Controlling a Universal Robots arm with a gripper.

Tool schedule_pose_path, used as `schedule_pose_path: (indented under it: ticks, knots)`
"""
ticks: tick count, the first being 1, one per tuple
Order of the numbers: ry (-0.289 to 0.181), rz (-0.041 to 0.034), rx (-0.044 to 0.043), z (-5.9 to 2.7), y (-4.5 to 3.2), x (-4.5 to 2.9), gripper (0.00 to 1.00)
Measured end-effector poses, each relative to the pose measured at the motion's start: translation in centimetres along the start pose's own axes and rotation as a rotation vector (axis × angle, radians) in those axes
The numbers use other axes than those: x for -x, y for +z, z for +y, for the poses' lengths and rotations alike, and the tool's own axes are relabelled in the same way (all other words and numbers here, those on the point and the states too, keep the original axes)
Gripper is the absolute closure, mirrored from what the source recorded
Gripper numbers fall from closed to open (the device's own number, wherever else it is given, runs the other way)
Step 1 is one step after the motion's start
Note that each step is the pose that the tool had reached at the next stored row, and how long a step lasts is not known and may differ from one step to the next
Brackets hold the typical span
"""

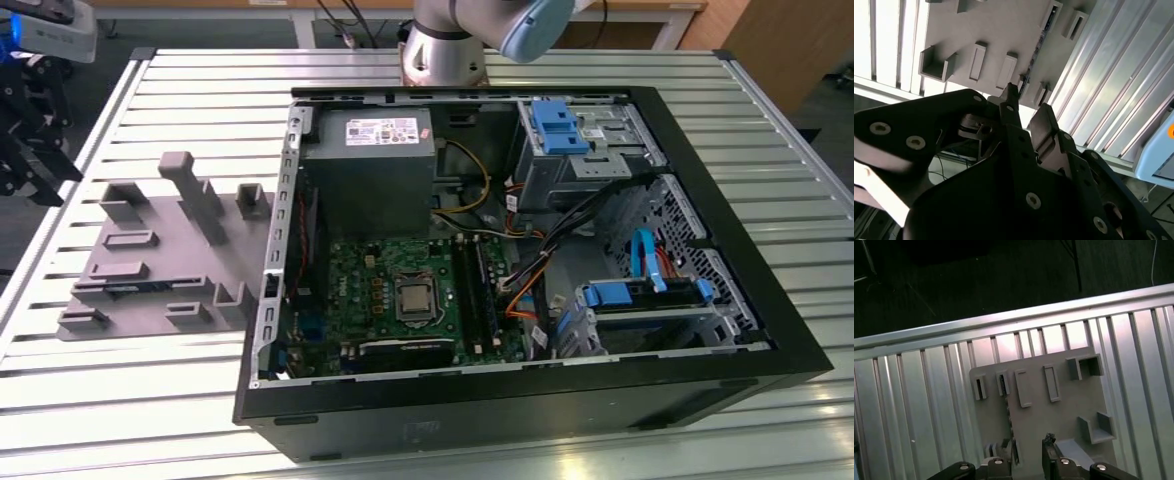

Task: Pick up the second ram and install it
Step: 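Pick up the second ram and move it above second insertion slot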

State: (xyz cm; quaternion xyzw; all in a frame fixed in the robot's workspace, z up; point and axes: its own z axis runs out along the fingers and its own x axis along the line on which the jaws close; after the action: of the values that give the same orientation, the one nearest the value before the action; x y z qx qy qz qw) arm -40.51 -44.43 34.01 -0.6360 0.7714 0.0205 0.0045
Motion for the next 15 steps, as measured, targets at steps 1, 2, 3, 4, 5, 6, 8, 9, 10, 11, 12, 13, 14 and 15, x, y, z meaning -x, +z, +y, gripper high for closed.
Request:
schedule_pose_path:
  ticks: [1,2,3,4,5,6,8,9,10,11,12,13,14,15]
  knots:
    - [-0.003,-0.0052,0.0011,0.01,0.09,-0.06,0.63]
    - [-0.006,-0.0083,0.0016,-0.01,0.22,-0.12,0.63]
    - [-0.008,-0.01,0.002,-0.02,0.39,-0.2,0.63]
    - [-0.009,-0.0112,0.0026,-0.04,0.55,-0.3,0.63]
    - [-0.009,-0.012,0.0026,-0.06,0.74,-0.39,0.63]
    - [-0.009,-0.0119,0.0028,-0.08,0.91,-0.49,0.63]
    - [-0.012,-0.0117,0.0047,-0.13,1.27,-0.71,0.63]
    - [-0.02,-0.0112,0.0067,-0.14,1.45,-0.73,0.63]
    - [-0.033,-0.0104,0.0091,-0.14,1.61,-0.74,0.63]
    - [-0.05,-0.0096,0.0115,-0.14,1.78,-0.75,0.63]
    - [-0.065,-0.0089,0.0135,-0.15,1.94,-0.76,0.63]
    - [-0.072,-0.0085,0.0141,-0.16,2.1,-0.77,0.63]
    - [-0.074,-0.0085,0.0142,-0.16,2.23,-0.78,0.63]
    - [-0.074,-0.0085,0.0142,-0.17,2.38,-0.8,0.63]
